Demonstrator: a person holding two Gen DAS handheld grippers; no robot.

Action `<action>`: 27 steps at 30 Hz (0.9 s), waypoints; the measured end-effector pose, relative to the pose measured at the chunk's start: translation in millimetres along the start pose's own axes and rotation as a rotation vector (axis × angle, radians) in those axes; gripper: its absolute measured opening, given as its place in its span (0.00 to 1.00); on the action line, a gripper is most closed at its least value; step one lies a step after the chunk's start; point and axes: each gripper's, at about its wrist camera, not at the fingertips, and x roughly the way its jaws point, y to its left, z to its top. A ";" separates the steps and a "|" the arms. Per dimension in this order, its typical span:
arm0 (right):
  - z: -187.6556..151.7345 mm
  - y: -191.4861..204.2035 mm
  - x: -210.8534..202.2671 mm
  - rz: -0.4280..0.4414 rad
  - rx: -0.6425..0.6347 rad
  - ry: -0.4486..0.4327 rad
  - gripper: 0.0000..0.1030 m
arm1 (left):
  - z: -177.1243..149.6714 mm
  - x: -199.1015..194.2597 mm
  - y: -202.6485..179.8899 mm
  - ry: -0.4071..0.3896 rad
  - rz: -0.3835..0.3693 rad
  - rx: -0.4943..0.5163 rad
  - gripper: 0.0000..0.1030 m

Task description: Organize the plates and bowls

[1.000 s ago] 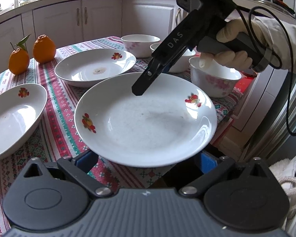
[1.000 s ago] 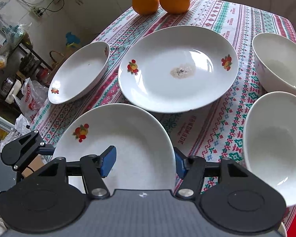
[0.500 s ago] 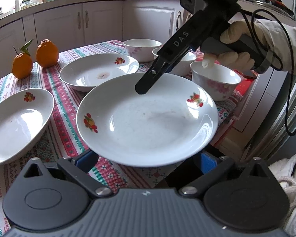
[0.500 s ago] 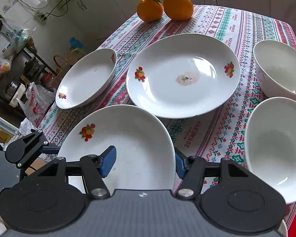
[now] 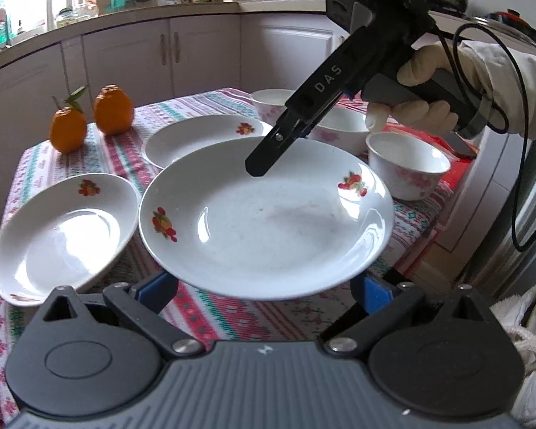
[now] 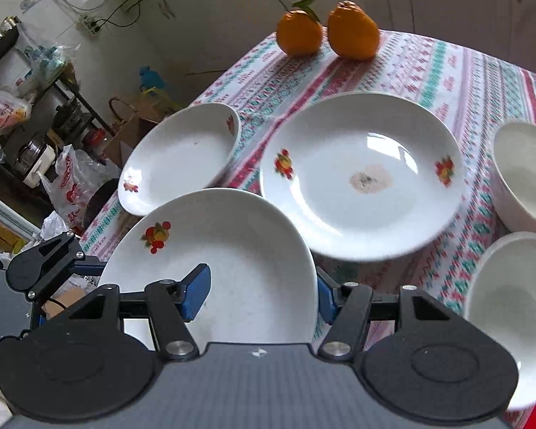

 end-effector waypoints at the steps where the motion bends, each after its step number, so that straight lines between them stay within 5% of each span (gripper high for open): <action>1: 4.2 2.2 2.1 0.002 -0.007 0.000 0.64 | 0.6 -1.8 2.7 -0.002 0.007 -0.004 0.99; 27: 108.2 62.5 78.0 0.096 -0.194 0.060 0.64 | -4.0 -30.6 89.6 -0.006 0.173 -0.119 0.99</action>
